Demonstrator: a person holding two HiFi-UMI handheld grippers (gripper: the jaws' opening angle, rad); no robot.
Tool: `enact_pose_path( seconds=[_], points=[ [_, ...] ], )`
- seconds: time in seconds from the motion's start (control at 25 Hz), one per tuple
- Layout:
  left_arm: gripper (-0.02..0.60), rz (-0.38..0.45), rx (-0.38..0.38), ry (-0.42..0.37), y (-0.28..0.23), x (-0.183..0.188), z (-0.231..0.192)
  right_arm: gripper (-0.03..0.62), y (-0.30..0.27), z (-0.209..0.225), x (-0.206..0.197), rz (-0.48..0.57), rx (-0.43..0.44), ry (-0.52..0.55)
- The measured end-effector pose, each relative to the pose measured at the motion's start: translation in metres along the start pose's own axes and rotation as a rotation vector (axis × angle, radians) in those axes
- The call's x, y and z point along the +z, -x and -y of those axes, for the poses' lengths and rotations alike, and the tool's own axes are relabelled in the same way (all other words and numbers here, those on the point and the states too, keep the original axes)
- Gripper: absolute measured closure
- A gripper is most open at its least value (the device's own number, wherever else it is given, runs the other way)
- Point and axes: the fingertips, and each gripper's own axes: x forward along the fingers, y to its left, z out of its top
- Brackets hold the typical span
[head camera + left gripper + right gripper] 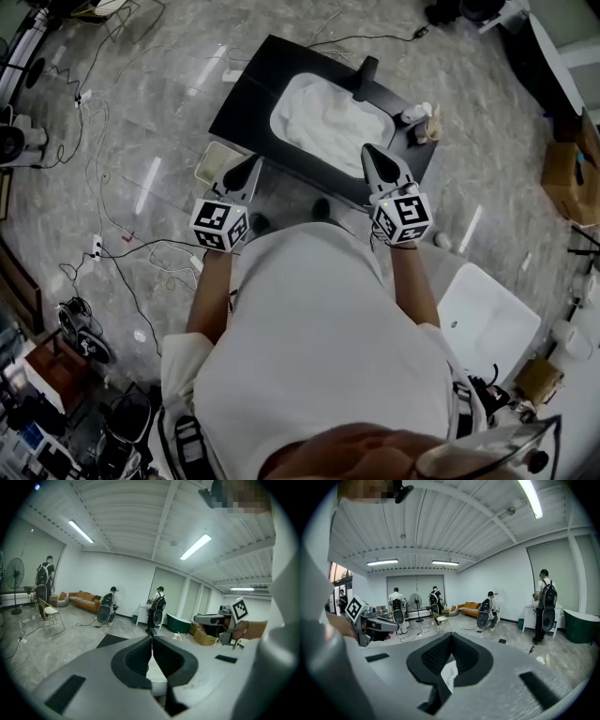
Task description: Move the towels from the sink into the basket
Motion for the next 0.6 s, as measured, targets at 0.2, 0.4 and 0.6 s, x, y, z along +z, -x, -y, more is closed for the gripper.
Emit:
enact_pose_path(
  seconds=[0.2,0.4,0.6],
  points=[
    [0.571,-0.021,0.012,0.017,-0.010,-0.012,-0.003,0.599,-0.016,0.010,-0.017,-0.064,0.024,0.025],
    [0.571,-0.053,0.038,0.052,-0.019,-0.033,-0.008,0.552,-0.040,0.016,-0.048,-0.162,0.071,0.064],
    [0.571,-0.067,0.066,0.089,-0.031,-0.054,-0.025,0.505,-0.083,0.014,-0.083,-0.253,0.130,0.121]
  ],
)
